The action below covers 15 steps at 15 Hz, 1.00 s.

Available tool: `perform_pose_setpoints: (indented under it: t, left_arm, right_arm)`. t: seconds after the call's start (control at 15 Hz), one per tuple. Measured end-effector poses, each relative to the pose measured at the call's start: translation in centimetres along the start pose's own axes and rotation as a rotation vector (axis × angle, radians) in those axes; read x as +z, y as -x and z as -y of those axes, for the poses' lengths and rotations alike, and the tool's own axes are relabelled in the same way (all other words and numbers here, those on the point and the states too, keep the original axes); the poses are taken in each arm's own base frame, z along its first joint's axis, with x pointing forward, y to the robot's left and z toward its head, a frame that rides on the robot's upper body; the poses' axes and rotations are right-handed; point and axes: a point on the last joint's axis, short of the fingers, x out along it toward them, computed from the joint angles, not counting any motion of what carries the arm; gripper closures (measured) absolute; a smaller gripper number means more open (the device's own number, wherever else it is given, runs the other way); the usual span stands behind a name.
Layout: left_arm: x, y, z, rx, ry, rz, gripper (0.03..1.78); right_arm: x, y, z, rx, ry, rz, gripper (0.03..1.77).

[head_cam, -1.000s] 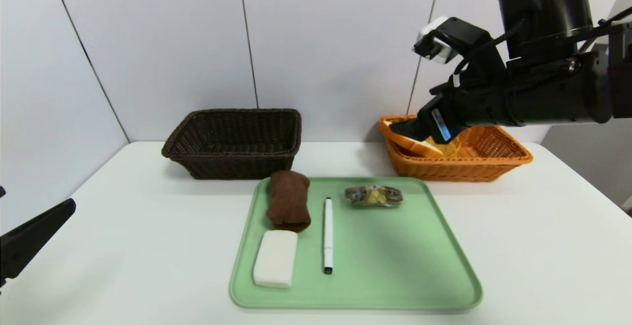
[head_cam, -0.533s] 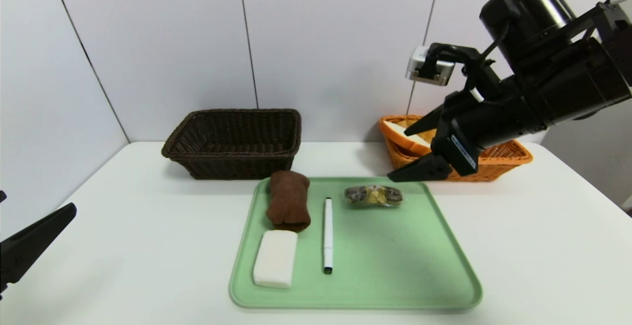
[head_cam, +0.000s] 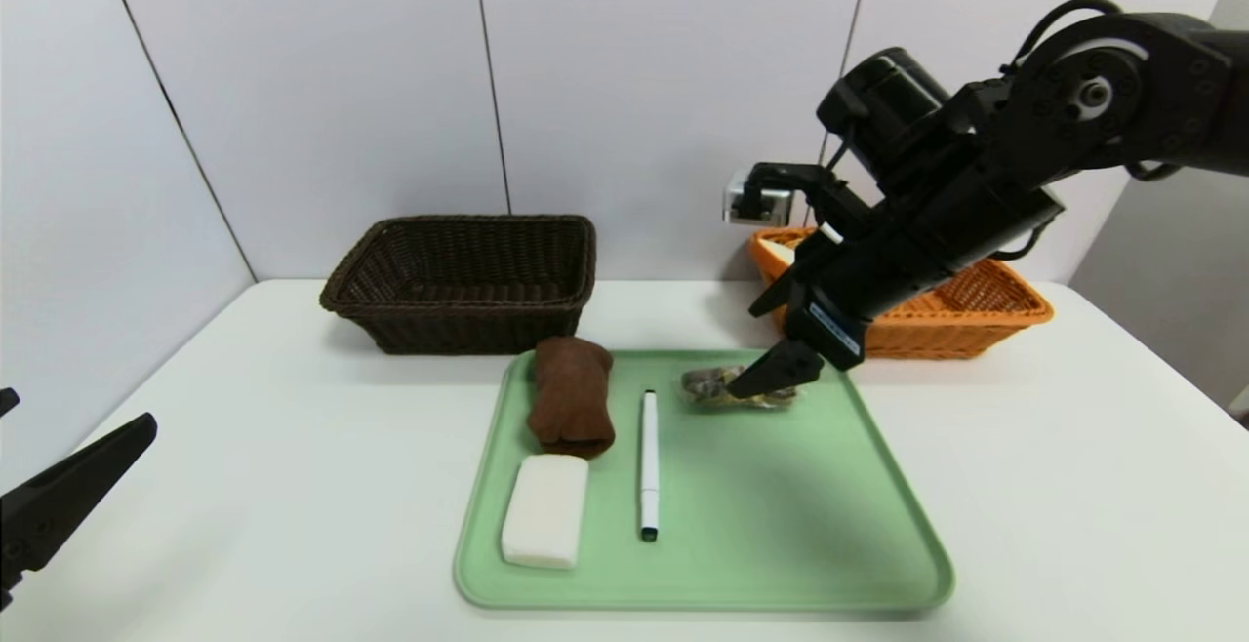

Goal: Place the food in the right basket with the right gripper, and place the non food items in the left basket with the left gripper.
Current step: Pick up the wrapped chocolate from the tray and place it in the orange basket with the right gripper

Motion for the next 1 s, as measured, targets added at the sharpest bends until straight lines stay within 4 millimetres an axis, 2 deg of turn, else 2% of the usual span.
perform_pose_setpoints:
  t: [0.4, 0.67, 1.0]
  left_arm:
    - [0.0, 0.1, 0.0, -0.001, -0.003, 0.004, 0.12]
    - [0.1, 0.1, 0.1, -0.025, -0.003, 0.005, 0.12]
    - [0.0, 0.1, 0.1, -0.028, -0.004, 0.003, 0.12]
  right_arm:
    - [-0.1, -4.6, 1.9, -0.007, 0.0, -0.086, 0.1]
    - [-0.6, -5.7, 2.3, -0.095, 0.005, -0.19, 0.1]
    - [-0.5, -6.9, 1.3, -0.075, 0.022, -0.247, 0.1]
